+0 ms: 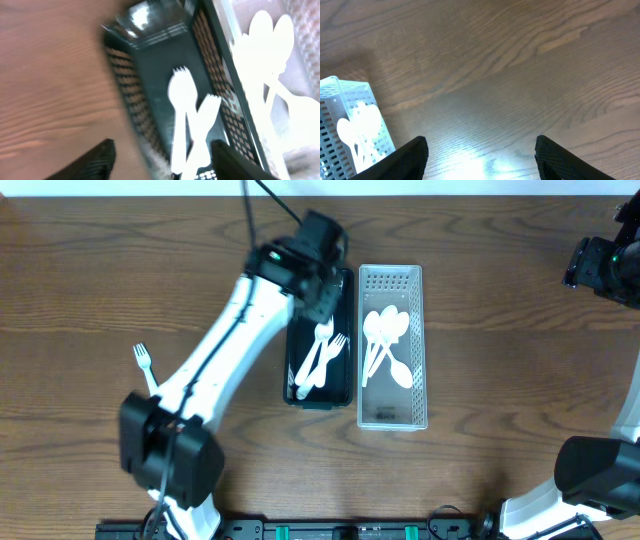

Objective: Pack container
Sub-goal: 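Carry the second fork into the black tray and release it, then reach the left gripper to the last white fork and grasp it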

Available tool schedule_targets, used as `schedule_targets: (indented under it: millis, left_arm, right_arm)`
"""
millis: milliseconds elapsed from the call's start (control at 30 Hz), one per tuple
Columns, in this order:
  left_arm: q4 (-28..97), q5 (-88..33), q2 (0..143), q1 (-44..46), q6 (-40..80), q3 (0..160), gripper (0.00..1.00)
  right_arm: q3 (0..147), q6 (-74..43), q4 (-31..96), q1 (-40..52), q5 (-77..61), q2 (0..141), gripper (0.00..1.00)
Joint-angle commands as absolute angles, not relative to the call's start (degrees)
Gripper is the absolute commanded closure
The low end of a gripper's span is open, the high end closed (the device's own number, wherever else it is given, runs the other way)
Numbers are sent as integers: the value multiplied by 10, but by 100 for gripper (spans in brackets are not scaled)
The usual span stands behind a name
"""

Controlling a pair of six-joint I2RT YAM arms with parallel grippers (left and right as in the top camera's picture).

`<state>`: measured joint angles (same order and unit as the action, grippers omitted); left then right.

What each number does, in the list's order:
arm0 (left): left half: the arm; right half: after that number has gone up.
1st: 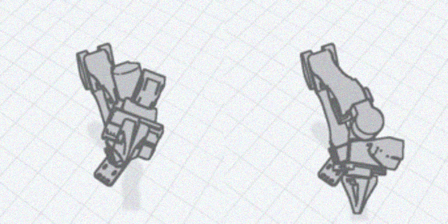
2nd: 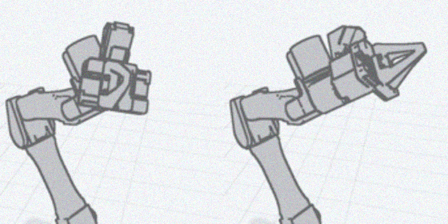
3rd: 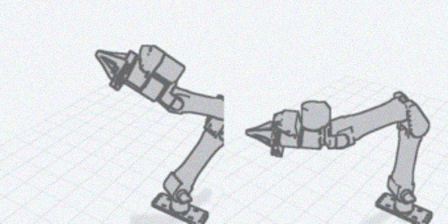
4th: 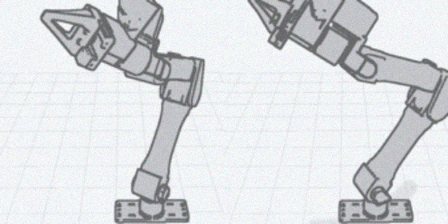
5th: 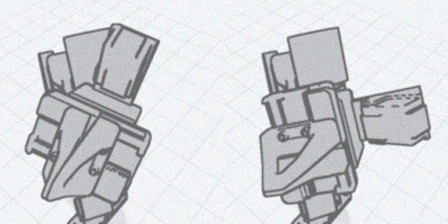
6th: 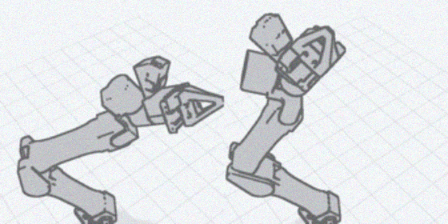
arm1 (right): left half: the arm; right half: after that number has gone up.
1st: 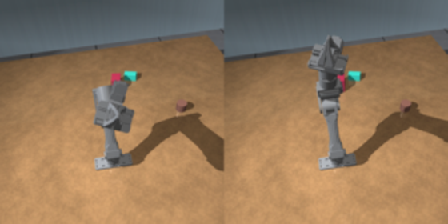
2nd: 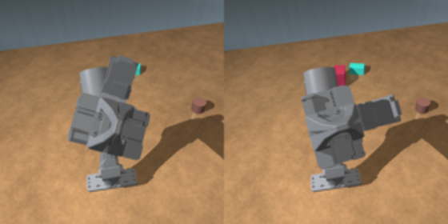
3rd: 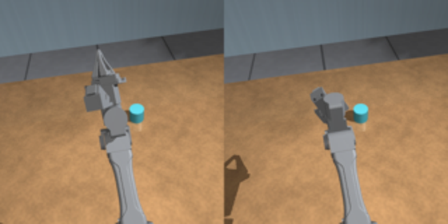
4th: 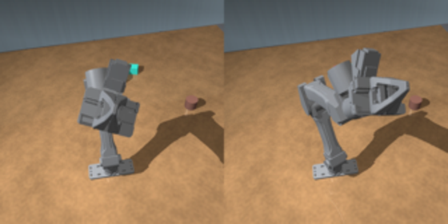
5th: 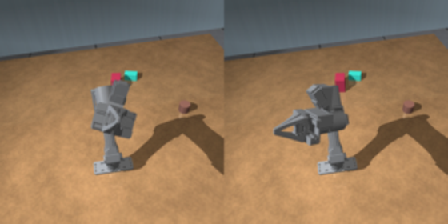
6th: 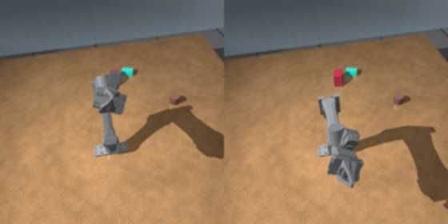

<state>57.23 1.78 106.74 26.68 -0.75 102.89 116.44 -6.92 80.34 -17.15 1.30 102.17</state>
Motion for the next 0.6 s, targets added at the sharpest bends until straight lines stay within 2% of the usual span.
schedule_targets:
  millis: [0, 67, 300, 433, 567]
  left_arm:
    - [612, 57, 1017, 209, -2, 1080, 25]
    - [638, 57, 997, 162, 3, 1084, 21]
    - [742, 56, 973, -36, 48, 1074, 21]
    - [708, 50, 973, -114, 43, 1020, 21]
    - [641, 40, 973, -148, 36, 942, 20]
  right_arm:
    - [1164, -61, 805, -176, 15, 1009, 28]
    - [1164, -61, 805, -176, 15, 1009, 28]
    - [1164, -61, 805, -176, 15, 1009, 28]
    - [1164, -57, 799, -176, 15, 1009, 27]
    - [1164, -56, 797, -176, 15, 1009, 27]
